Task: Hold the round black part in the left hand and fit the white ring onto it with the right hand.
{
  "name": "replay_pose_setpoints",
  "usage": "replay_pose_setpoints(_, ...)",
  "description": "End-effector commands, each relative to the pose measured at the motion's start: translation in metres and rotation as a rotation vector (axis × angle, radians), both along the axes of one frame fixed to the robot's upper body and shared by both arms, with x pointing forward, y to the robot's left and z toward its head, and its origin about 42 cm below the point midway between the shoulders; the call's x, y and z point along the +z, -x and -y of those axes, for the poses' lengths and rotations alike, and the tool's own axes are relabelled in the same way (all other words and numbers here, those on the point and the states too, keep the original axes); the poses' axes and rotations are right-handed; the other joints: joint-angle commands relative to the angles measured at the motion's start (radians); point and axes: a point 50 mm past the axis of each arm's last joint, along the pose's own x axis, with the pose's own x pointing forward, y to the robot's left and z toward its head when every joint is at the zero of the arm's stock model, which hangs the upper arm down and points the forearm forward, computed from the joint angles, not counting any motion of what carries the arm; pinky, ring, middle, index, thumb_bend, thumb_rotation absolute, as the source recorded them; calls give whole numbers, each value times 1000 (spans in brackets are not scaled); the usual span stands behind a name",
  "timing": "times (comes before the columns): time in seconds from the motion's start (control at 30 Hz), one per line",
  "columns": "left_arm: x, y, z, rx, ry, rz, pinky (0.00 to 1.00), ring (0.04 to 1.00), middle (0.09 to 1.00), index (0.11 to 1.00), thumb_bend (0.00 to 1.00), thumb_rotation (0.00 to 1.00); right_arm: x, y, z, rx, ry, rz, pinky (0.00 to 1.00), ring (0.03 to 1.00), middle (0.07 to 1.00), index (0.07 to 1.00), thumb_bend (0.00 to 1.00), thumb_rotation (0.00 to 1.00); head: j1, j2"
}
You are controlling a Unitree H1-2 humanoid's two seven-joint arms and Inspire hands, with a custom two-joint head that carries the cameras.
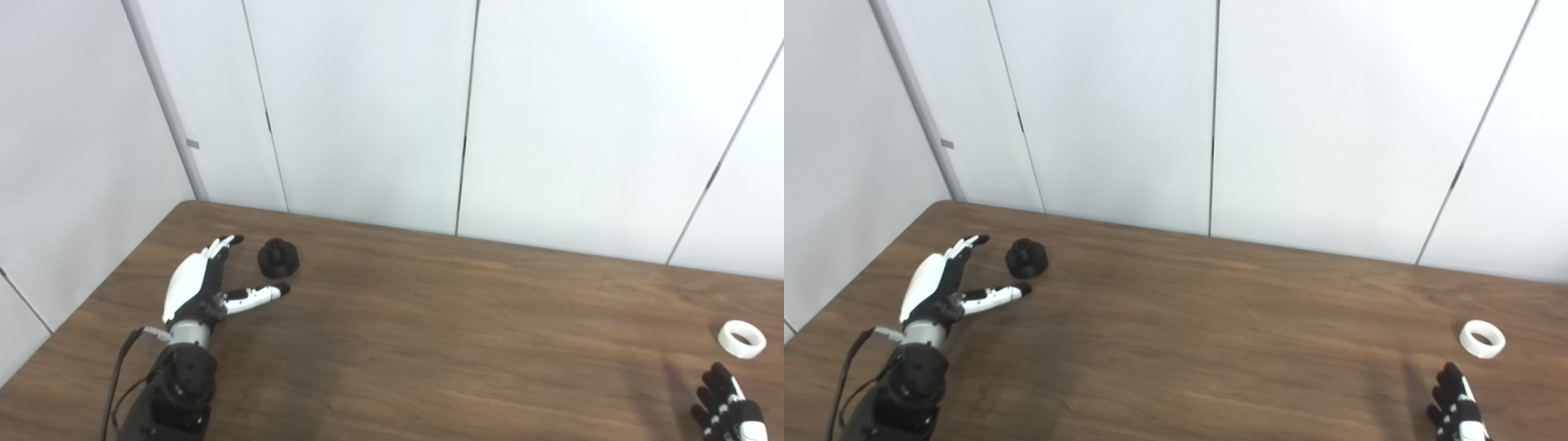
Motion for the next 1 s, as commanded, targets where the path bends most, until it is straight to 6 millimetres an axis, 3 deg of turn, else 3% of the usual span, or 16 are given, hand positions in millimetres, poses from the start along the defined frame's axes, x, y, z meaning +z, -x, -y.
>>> replay_pose_setpoints(0.0,17,-15,-4,31,-54,72,1000,1000,973,904,983,412,11,-2,-2,14,-6,68,1000,1000,1000,1000,537,1000,0,2)
replay_pose_setpoints(0.47,12,-65,-10,80,-80,-14,1000,1000,969,874,1000,438,18,1,-4,7,-7,67,1000,1000,1000,1000,518,1000,-5,3)
replay_pose_setpoints(0.77,18,-86,-6,79,-53,-21,1000,1000,971,847,1000,391,22,4,-8,7,-11,66,1000,1000,1000,1000,486,1000,-16,7)
replay_pose_setpoints(0.97,10,-95,-6,86,-62,-32,1000,999,959,827,1000,371,25,5,-10,7,-13,68,1000,1000,1000,1000,457,1000,-26,8)
